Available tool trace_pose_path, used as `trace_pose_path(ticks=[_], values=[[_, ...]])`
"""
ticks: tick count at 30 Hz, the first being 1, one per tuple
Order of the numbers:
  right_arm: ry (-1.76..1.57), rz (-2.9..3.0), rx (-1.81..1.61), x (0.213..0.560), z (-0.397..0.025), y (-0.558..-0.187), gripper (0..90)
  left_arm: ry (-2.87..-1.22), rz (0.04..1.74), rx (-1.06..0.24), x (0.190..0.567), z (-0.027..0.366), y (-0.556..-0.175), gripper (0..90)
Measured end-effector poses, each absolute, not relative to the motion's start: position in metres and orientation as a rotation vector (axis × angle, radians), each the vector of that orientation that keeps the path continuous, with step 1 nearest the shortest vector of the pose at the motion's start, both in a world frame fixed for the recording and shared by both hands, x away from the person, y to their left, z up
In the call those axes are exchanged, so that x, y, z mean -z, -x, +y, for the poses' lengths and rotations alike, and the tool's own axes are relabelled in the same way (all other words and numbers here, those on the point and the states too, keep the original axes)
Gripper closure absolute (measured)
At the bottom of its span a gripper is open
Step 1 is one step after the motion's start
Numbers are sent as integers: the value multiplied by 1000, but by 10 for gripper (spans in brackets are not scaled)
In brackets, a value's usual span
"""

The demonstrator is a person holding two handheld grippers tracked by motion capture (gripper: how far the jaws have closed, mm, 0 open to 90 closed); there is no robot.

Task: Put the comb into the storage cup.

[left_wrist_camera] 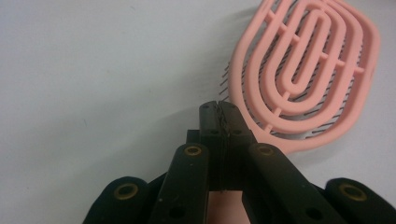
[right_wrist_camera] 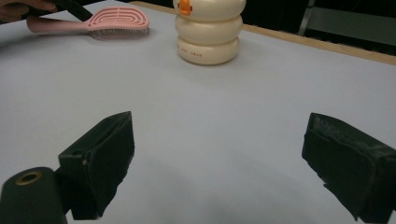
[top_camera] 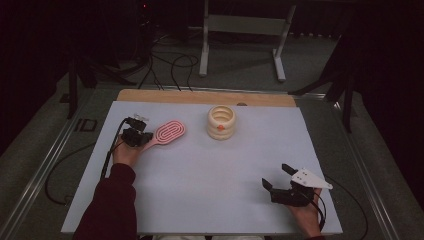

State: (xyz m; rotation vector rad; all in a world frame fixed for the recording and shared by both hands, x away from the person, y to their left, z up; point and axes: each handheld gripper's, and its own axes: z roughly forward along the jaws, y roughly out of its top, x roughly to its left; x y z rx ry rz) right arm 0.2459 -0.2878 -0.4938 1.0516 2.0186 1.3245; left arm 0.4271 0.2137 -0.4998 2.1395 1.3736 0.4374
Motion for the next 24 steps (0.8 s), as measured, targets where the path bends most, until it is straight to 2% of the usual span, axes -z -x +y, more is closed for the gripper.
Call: trace_pose_path(ticks=[24], values=[[-1053, 2017, -1320, 493, -288, -246, 93, -2204, 1363, -417, 499, 215, -418, 892]])
